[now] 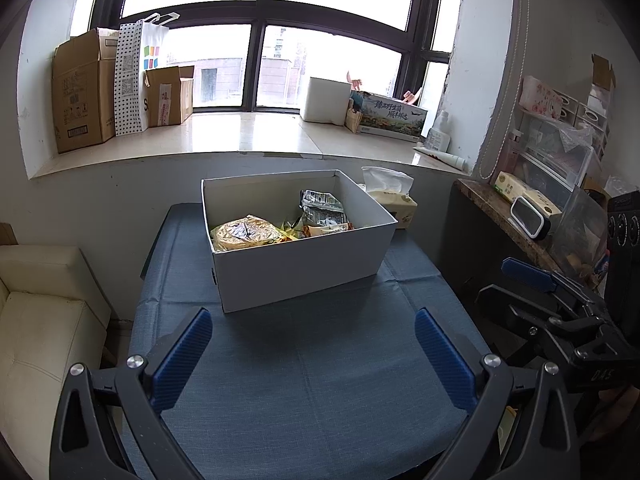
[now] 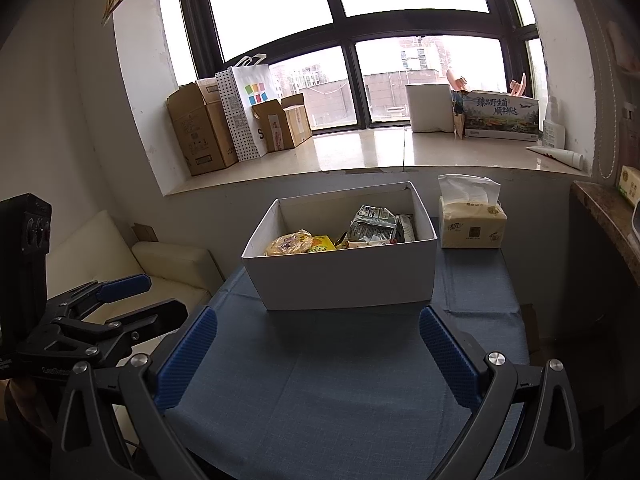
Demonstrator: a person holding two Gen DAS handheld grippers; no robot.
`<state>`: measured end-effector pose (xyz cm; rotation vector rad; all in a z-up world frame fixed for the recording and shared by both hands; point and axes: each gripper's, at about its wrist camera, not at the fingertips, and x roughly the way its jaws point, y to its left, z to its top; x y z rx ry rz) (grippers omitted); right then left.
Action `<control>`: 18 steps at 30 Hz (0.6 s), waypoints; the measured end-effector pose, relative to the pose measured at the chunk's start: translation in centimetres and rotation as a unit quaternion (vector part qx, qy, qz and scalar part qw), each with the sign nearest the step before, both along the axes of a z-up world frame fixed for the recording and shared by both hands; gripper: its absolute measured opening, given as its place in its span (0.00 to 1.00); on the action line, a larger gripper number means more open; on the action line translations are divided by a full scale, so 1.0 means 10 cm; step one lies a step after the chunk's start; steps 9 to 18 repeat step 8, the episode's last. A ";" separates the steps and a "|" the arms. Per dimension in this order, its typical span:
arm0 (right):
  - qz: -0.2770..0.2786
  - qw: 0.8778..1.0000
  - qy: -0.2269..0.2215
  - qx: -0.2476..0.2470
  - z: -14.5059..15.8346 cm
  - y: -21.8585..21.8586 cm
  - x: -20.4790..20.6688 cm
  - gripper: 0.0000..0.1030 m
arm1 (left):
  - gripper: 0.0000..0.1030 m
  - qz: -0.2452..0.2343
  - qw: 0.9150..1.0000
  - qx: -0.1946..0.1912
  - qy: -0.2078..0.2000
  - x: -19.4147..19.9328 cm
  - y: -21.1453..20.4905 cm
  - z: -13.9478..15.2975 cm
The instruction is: Organize snacks
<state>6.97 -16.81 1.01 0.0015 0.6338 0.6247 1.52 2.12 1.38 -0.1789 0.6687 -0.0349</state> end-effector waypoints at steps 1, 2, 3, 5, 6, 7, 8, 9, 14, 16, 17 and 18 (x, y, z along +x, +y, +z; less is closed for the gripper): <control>0.000 1.000 0.000 0.000 0.00 0.00 0.00 1.00 | 1.00 -0.002 1.000 0.000 -0.001 0.00 0.00 0.00; 0.000 1.000 0.000 0.000 0.00 0.00 0.00 1.00 | 1.00 -0.003 1.000 0.001 -0.001 -0.01 -0.01 0.00; 0.000 1.000 0.000 0.001 0.00 0.00 0.00 1.00 | 1.00 -0.004 1.000 0.003 -0.003 -0.01 -0.01 0.01; 0.000 1.000 0.000 0.001 -0.01 0.00 0.00 1.00 | 1.00 -0.006 1.000 0.005 -0.008 -0.02 -0.03 0.03; 0.000 1.000 0.001 0.001 -0.01 0.00 0.00 1.00 | 1.00 -0.009 1.000 0.005 -0.009 -0.02 -0.04 0.03; 0.000 1.000 0.001 0.001 -0.01 0.01 0.00 1.00 | 1.00 -0.013 1.000 0.004 -0.008 -0.02 -0.05 0.03; 0.000 1.000 0.001 0.001 -0.01 0.01 0.00 1.00 | 1.00 -0.013 1.000 0.004 -0.007 -0.02 -0.05 0.03; 0.000 1.000 0.001 0.001 -0.01 0.01 0.00 1.00 | 1.00 -0.013 1.000 0.004 -0.007 -0.02 -0.05 0.03; 0.000 1.000 0.001 0.001 -0.01 0.01 0.00 1.00 | 1.00 -0.013 1.000 0.004 -0.007 -0.02 -0.05 0.03; 0.000 1.000 0.001 0.001 -0.01 0.01 0.00 1.00 | 1.00 -0.013 1.000 0.004 -0.007 -0.02 -0.05 0.03; 0.000 1.000 0.001 0.001 -0.01 0.01 0.00 1.00 | 1.00 -0.013 1.000 0.004 -0.007 -0.02 -0.05 0.03; 0.000 1.000 0.001 0.001 -0.01 0.01 0.00 1.00 | 1.00 -0.013 1.000 0.004 -0.007 -0.02 -0.05 0.03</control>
